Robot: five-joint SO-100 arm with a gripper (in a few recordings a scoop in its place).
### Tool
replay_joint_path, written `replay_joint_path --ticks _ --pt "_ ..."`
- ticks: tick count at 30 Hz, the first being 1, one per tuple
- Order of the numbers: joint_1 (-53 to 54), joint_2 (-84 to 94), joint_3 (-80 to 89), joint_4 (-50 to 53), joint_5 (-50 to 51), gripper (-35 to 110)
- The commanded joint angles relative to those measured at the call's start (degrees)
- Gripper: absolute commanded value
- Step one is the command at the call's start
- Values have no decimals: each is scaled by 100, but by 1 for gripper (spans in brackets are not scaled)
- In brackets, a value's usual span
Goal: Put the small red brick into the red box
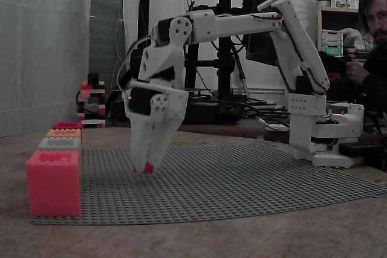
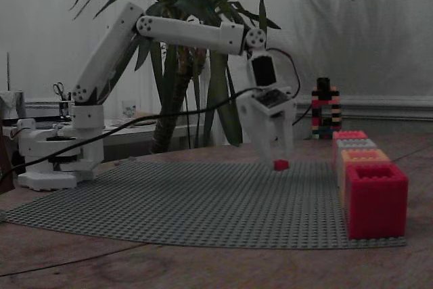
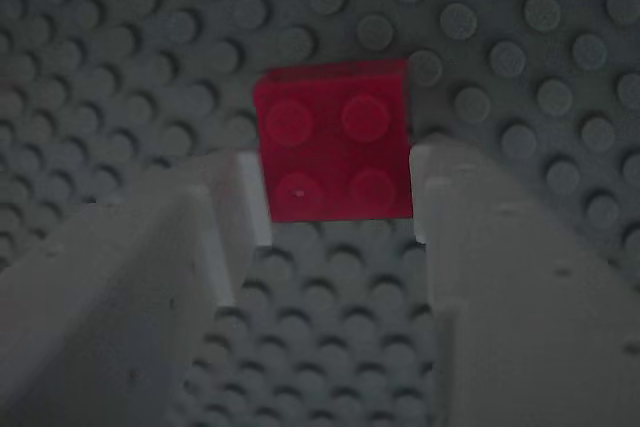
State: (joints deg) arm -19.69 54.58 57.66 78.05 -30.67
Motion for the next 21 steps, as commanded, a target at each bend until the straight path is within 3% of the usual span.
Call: replay_joint_path --ticks 1,13,21 --pt "-132 1107 -1028 132 308 0" --pt "2206 984 -1582 -1230 2241 0" --pt "3270 237 -1661 -2250 2637 0"
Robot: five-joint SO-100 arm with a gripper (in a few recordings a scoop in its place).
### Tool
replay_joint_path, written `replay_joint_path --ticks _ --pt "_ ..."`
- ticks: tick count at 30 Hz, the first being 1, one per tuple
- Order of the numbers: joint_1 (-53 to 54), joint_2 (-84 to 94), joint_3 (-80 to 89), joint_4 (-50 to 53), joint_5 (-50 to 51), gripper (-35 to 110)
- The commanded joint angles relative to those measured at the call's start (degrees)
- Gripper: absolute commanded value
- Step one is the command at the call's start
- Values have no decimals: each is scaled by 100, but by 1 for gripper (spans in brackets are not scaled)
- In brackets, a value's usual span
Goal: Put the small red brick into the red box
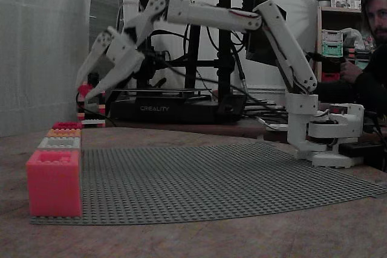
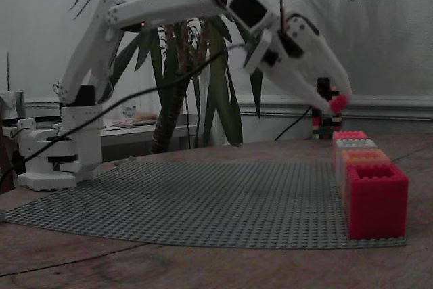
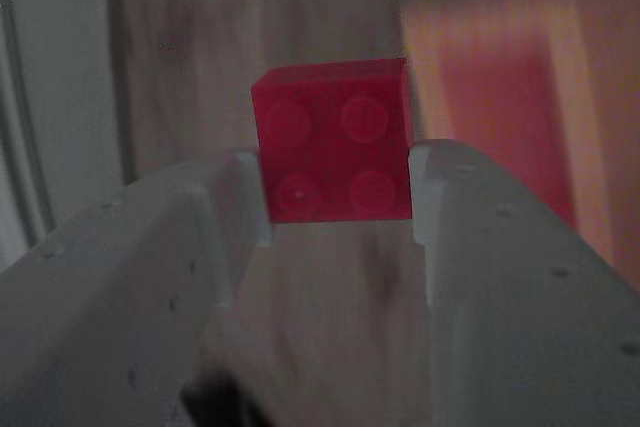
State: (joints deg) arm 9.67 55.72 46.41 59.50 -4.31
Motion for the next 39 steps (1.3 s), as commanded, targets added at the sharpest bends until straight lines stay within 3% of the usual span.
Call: replay_joint_path --ticks 1,17,22,39 --pt "404 35 -580 -457 0 0" --pt "633 -1213 -1371 -1661 -387 1" --pt "606 -1327 -1389 -1670 -510 10" --pt "492 -1257 -1389 -1573 -791 15"
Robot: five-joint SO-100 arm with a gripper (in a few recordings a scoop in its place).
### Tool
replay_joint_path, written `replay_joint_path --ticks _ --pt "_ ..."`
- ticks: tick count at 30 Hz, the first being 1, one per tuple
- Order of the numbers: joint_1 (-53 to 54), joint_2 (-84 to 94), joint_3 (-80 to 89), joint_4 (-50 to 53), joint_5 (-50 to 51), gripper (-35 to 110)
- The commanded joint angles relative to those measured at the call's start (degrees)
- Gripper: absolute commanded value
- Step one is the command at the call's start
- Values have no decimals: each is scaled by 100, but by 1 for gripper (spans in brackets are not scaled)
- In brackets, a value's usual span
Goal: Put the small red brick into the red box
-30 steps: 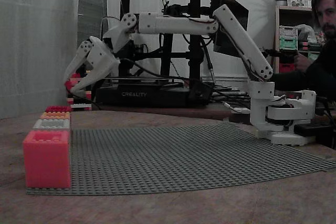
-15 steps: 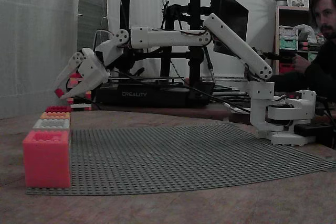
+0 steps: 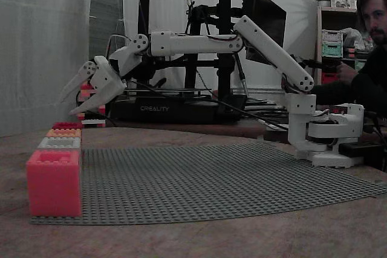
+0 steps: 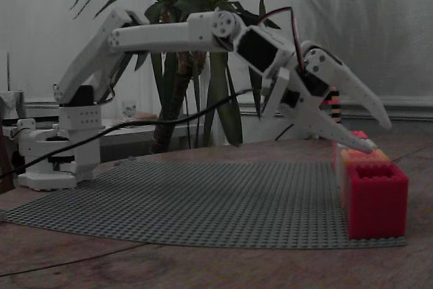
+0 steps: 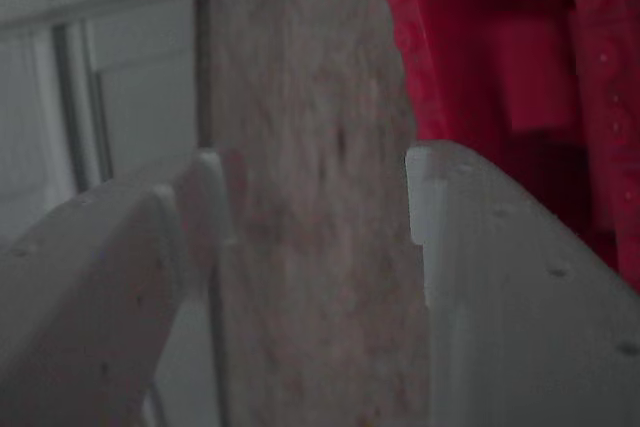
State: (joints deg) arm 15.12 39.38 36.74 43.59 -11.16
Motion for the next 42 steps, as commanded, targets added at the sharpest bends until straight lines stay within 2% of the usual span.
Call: replay_joint_path --ticks 1,4,9,16,22,26,28,34,42 --pt "-53 387 -422 18 -114 13" --pt "-62 545 -387 26 -79 0" --pt "-237 1802 404 334 -53 0" --pt "-721 4843 4192 378 -545 0" --pt "-1248 7339 7822 914 -527 0" --pt "-1327 9035 9817 1169 -105 0" --pt "-1380 9677 10529 1318 431 1" --pt "-1767 11716 11900 2145 624 2" --pt "-1819 13298 12428 3050 1028 0"
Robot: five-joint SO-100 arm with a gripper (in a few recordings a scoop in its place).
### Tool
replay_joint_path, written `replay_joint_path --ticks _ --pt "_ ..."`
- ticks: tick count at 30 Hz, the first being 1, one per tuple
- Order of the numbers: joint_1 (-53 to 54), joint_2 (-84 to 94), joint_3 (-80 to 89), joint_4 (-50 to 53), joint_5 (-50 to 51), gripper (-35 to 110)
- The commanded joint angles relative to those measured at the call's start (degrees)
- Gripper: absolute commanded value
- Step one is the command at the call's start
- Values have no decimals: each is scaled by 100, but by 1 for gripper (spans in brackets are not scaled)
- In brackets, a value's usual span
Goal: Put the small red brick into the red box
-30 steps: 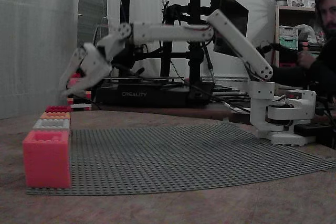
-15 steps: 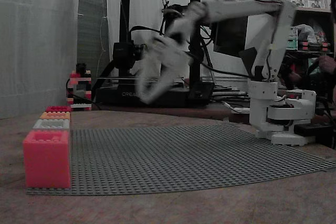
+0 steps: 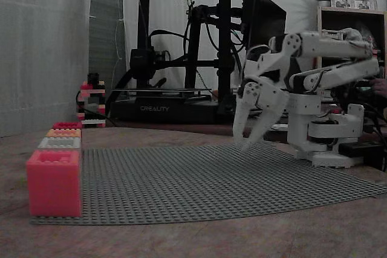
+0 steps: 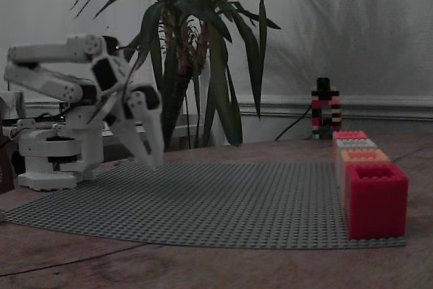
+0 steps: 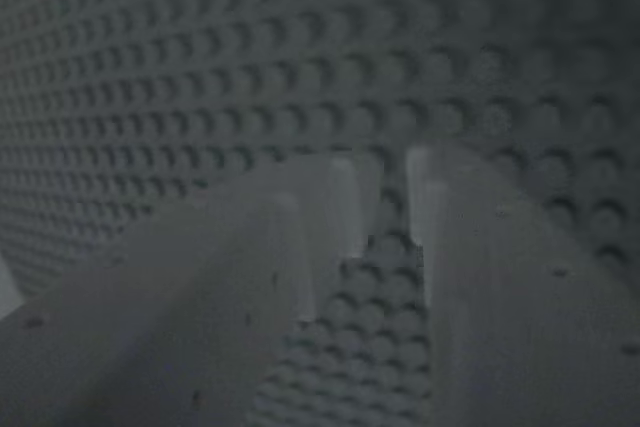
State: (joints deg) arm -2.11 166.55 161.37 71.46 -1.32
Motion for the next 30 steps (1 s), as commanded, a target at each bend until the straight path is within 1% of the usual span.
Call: replay_joint_path --ticks 1,4,14,30 --pt "-105 729 -26 343 62 0" --pt "-114 1143 105 554 26 0" --pt "-176 1687 185 870 -9 1" --pt "-176 1793 211 932 97 0"
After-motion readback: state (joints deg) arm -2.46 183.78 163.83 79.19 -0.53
